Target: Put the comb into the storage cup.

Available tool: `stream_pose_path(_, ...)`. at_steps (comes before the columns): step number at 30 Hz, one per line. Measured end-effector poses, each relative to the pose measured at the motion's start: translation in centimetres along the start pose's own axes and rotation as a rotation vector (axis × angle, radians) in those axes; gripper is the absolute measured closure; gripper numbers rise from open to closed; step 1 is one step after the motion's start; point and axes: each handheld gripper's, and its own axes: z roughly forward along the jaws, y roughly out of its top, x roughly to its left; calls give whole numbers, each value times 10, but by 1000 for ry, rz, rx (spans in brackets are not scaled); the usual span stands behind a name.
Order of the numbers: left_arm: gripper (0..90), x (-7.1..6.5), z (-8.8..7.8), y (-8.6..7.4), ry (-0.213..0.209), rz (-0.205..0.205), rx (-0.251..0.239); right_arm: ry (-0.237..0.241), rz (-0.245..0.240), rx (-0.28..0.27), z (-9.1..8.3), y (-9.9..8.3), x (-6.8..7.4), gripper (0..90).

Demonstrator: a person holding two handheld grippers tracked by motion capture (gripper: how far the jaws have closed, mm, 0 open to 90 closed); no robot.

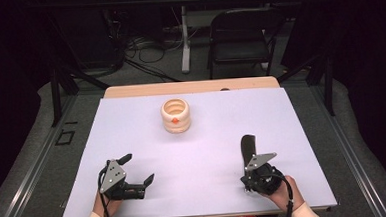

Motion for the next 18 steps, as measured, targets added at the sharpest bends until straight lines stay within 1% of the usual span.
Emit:
stream_pose_path(2,1,0,0,0,0,2,0,-11,10,-7,-1,-2,-1,900)
stream_pose_path(5,2,0,0,0,0,4,2,-18,21,-4,-4,-4,-3,900)
stream_pose_path(6,2,0,0,0,-1,4,2,-20,15,-1,-4,-4,-4,900)
stream_pose_path(11,1,0,1,0,-3,4,5,-40,30,-7,-5,-7,-7,900)
stream_pose_path(12,1,0,1,0,-3,4,5,-37,31,-4,-6,-7,-7,900)
stream_pose_path(18,2,0,1,0,-2,4,6,-51,31,-6,-7,-9,-9,900)
